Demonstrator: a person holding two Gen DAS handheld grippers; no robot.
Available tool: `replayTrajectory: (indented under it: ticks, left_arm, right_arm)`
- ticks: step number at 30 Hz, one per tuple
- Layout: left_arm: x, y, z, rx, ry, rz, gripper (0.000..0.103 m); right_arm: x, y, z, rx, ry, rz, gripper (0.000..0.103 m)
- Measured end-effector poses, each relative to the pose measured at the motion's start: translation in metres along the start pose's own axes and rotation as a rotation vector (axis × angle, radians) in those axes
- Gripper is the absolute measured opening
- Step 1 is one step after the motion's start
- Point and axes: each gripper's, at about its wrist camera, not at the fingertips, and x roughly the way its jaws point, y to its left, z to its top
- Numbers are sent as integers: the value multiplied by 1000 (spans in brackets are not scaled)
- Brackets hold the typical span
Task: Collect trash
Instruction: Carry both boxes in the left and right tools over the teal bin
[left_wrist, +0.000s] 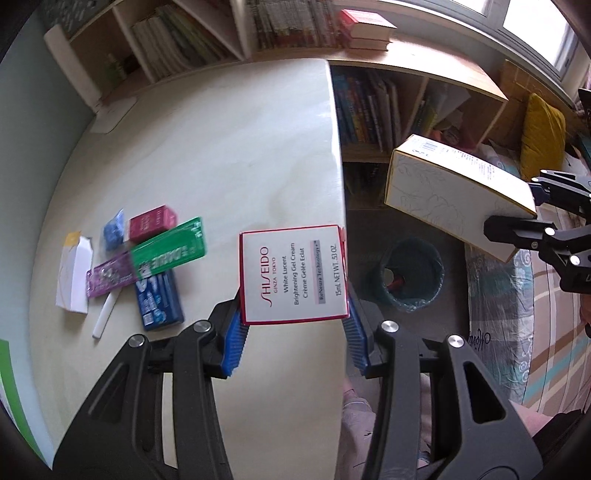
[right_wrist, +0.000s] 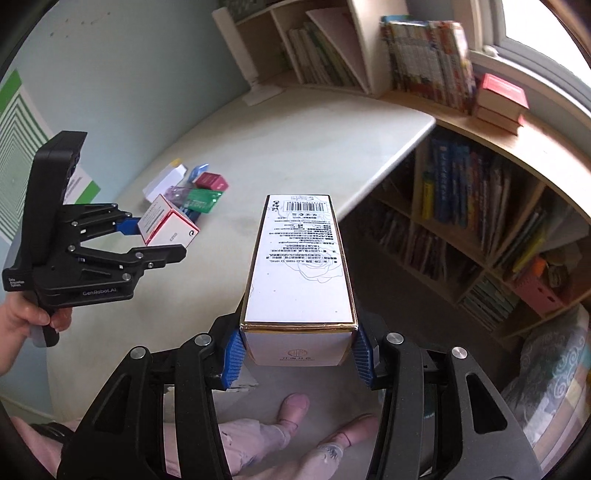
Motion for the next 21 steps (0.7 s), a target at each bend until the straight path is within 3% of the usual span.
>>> replayTrajectory:
  ticks: [12, 21]
  left_arm:
    - [47, -126, 32, 243, 69, -107, 43]
    - [107, -195, 39, 302, 177, -164, 43]
  right_arm:
    - [-39, -99, -76, 248, -9, -111, 49]
    - [-46, -167, -130, 394, 30, -140, 49]
